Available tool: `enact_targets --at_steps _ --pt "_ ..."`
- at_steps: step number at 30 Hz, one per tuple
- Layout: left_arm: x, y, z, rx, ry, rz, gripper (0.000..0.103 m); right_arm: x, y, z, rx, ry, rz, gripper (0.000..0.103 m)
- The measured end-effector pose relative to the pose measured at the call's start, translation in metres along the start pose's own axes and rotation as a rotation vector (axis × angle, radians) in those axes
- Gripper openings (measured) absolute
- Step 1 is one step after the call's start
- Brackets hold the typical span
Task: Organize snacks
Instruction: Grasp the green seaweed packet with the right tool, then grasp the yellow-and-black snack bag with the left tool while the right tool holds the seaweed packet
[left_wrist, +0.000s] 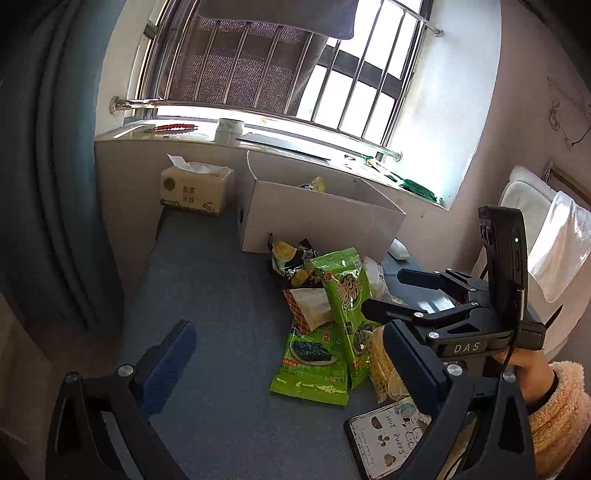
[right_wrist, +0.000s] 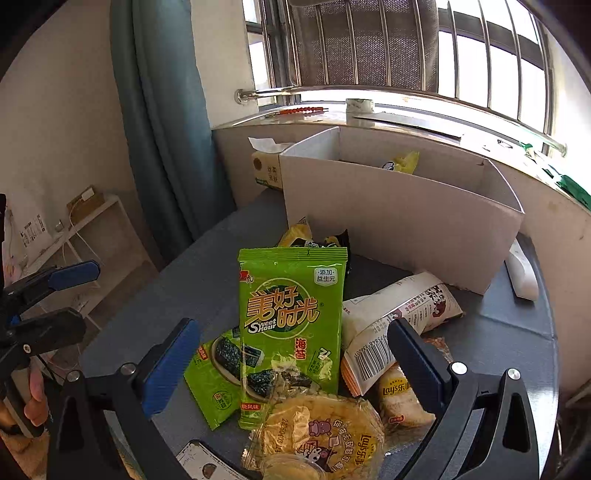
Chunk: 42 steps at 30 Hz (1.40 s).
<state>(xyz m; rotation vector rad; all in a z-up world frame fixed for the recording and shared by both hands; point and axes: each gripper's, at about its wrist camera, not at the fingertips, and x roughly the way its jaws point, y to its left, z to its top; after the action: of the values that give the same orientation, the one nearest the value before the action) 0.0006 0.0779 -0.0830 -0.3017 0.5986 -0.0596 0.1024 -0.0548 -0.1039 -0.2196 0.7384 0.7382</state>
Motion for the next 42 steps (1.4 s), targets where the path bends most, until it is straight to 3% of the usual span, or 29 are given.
enact_targets --at_steps 10,11,12,13,16,22,27,33,42 --pt "-0.004 0.021 -0.004 -0.061 0.000 0.004 0.103 0.049 0.002 0.022 -0.034 0.103 -0.008 0.101" --pt "-0.003 0.022 -0.005 -0.066 0.001 0.004 0.103 0.050 0.003 0.023 -0.038 0.111 -0.007 0.092" --pt "-0.003 0.024 -0.005 -0.071 0.003 0.005 0.103 0.050 0.003 0.024 -0.037 0.116 -0.018 0.069" --pt "-0.002 0.025 -0.006 -0.076 0.005 0.006 0.103 0.049 0.002 0.026 -0.026 0.116 -0.018 0.070" --pt "-0.001 0.029 -0.006 -0.088 0.006 0.004 0.103 0.030 -0.003 0.035 0.015 0.033 0.038 0.070" --pt "0.013 0.022 0.007 -0.065 0.023 -0.006 0.103 -0.028 -0.030 0.065 0.129 -0.196 0.061 0.070" --pt "0.046 0.002 0.028 0.011 0.070 -0.030 0.103 -0.072 -0.053 0.076 0.172 -0.280 0.057 0.070" --pt "0.114 -0.021 0.056 0.094 0.162 -0.034 0.103 -0.101 -0.078 0.045 0.212 -0.260 0.010 0.070" --pt "0.207 -0.024 0.067 0.141 0.304 0.075 0.103 -0.118 -0.102 -0.029 0.293 -0.208 -0.018 0.070"
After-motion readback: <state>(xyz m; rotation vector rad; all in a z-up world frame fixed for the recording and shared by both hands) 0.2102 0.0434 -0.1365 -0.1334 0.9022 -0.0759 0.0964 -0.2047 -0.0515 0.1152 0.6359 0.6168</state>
